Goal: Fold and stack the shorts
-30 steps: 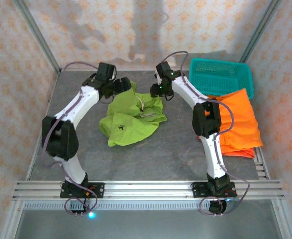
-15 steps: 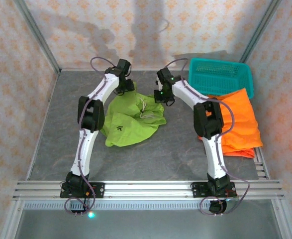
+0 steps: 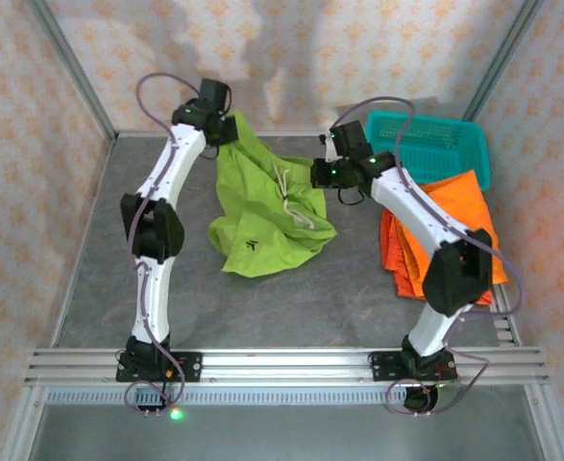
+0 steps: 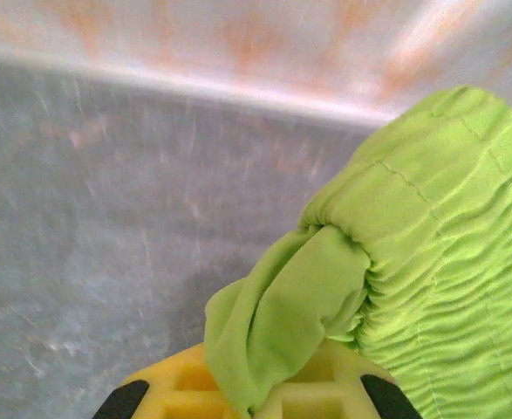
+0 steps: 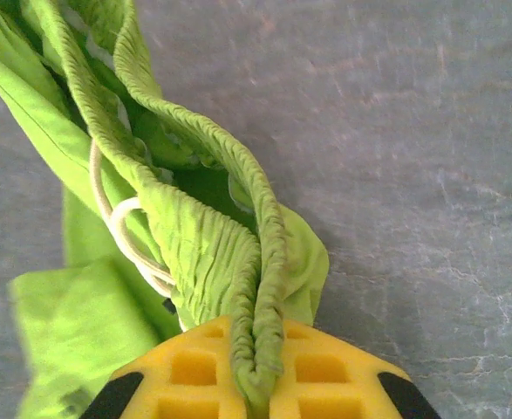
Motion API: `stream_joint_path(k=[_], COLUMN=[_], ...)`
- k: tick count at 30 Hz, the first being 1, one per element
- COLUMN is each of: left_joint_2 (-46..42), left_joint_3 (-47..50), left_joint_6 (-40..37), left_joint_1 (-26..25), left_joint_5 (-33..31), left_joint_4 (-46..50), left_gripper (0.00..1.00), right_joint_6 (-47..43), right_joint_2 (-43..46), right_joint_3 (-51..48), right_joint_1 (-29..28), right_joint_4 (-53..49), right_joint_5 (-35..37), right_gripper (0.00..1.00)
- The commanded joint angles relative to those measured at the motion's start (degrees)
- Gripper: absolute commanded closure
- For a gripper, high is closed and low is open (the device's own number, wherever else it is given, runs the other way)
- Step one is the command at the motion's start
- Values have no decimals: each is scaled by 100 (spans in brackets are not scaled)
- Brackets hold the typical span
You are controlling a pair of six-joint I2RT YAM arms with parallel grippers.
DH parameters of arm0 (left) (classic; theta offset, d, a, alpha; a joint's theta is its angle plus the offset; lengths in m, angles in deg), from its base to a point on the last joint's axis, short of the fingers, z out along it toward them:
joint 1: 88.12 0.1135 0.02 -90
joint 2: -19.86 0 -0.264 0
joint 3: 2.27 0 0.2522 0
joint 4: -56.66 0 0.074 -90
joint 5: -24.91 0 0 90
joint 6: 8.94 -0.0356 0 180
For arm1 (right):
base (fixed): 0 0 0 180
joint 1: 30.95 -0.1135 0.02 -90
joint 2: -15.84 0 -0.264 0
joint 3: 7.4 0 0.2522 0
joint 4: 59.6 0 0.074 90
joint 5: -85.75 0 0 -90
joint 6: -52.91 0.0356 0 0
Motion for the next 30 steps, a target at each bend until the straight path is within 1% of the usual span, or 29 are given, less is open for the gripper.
stream_joint_path(k=[1,5,9,13,17,19,21,23,26,28,30], left_joint_2=[-634,-971,-1280,-1420,-1445,-1437,-1456,-1510,-1633,-1692,-1672], left_joint_3=[-396,-555,-590,-779,-1219,-1459,-1684,-1821,-1847,-1850,-1849], left_joint_6=[-405,-578,-846,-1086,-1240,-1206,-1158,-1189,-1247,-1184,-1032], left_joint_1=[155,259,383,504,692,832,974,1022,1031,1026,1026], left_joint_5=[-445,-419,-298,-343,-657,-714,-724,-764,-801,-693,-386], left_joint_4=[-293,-283,-417,-441,-332,-306,-323,-414,-682,-881,-1081], left_gripper=[100,100,100,100,100,100,100,100,100,100,100], right_joint_6=[259,547,735,781,869,858,866,913,831,835,930], right_joint_2=[738,1186,1249,857,230,-11,-85,76,627,1015,1478], right_joint_3=[-186,-218,103,861,1826,2250,2474,2316,1582,1022,322], right_joint_1=[-271,-800,-1582,-2436,-3233,-3485,-3606,-3609,-3607,-3610,-3609], right_joint_4=[505,913,1315,1509,1893,1960,2024,2199,2610,2848,3094], right_joint_5=[-182,-243,-246,-170,-392,-509,-576,-474,-30,293,845], right_gripper=[100,100,100,100,100,100,100,100,100,100,100])
